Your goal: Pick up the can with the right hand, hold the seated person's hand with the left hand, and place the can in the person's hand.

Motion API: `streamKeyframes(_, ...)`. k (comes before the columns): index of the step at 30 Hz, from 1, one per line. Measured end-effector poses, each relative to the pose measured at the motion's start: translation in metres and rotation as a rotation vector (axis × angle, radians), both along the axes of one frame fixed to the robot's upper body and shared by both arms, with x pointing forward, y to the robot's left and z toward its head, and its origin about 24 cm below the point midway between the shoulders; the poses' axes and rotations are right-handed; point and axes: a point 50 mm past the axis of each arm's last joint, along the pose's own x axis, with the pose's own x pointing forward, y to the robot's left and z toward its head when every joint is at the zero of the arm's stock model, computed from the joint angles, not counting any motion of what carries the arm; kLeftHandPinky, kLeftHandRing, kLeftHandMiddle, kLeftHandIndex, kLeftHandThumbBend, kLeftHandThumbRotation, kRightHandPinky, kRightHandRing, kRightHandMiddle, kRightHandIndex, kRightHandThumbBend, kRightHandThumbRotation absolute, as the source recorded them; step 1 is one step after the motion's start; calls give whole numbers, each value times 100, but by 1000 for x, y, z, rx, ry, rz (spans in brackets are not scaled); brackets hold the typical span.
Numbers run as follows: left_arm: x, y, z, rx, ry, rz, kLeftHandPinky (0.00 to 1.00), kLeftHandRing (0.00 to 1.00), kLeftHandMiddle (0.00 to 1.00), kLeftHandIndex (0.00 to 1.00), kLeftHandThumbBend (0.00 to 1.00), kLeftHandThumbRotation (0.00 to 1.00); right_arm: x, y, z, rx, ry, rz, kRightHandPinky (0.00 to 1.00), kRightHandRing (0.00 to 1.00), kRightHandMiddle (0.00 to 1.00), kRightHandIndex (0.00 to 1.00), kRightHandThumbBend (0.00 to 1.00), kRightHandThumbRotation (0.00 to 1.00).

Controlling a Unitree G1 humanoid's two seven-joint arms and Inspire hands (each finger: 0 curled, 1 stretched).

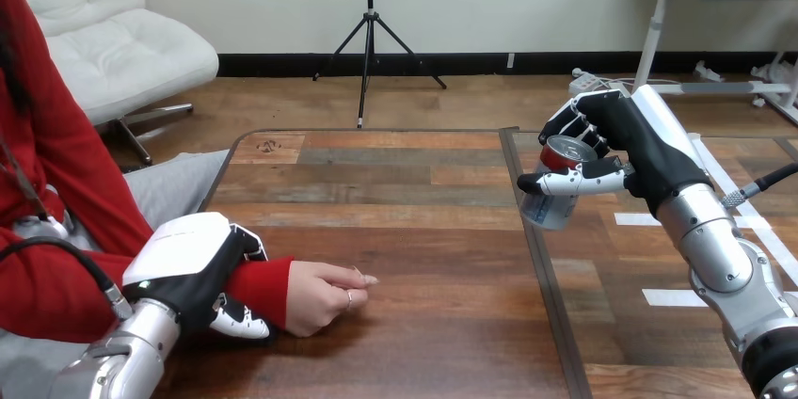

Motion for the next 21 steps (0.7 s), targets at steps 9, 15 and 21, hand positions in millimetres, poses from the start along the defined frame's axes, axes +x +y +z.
streamKeyframes(9,-1,-2,-1,-8,-8,-4,35,38,42,41,66,0,0,1,0,3,0,1,34,37,44,46,80,0)
streamKeyframes(15,-3,-2,-2,-23,-18,3,33,37,41,41,67,0,0,4,-1,10,-3,2,33,35,43,45,80,0)
streamKeyframes(21,-6,-3,-1,-40,-39,7,32,36,40,40,67,0,1,9,-3,22,-3,9,31,34,42,45,80,0)
